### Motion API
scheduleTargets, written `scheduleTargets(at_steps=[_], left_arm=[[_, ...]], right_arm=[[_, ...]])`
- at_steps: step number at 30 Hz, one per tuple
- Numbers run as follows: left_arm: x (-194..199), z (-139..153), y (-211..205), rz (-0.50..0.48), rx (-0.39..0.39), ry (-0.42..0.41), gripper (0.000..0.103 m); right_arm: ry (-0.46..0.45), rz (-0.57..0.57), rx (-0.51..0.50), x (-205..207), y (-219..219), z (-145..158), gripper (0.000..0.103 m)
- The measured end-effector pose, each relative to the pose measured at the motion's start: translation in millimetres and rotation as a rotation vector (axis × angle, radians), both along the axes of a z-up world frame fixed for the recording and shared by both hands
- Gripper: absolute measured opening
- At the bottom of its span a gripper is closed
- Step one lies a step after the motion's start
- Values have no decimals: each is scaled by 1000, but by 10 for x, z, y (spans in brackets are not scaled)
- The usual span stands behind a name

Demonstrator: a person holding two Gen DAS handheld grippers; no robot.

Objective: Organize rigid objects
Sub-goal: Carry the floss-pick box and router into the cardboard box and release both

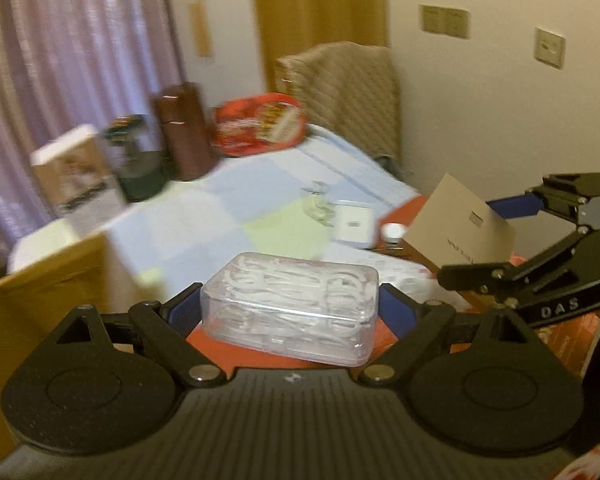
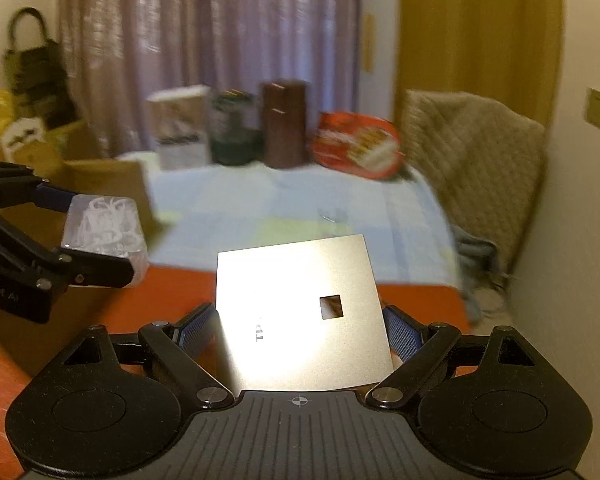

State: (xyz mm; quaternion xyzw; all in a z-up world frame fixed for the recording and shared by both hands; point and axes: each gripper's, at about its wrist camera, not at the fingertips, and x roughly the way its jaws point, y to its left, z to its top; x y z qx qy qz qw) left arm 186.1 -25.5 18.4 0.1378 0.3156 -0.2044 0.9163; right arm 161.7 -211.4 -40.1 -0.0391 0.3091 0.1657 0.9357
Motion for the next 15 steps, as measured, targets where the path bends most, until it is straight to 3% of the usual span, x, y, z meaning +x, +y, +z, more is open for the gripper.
scheduleTargets(at_steps=[6, 15], left_arm=[[-165, 186, 893, 157, 55, 1, 89], [-296, 10, 1936, 329, 113, 62, 89]], right_arm=[[11, 165, 57, -82, 784, 230, 86], [63, 357, 65, -120, 1986, 237, 86]])
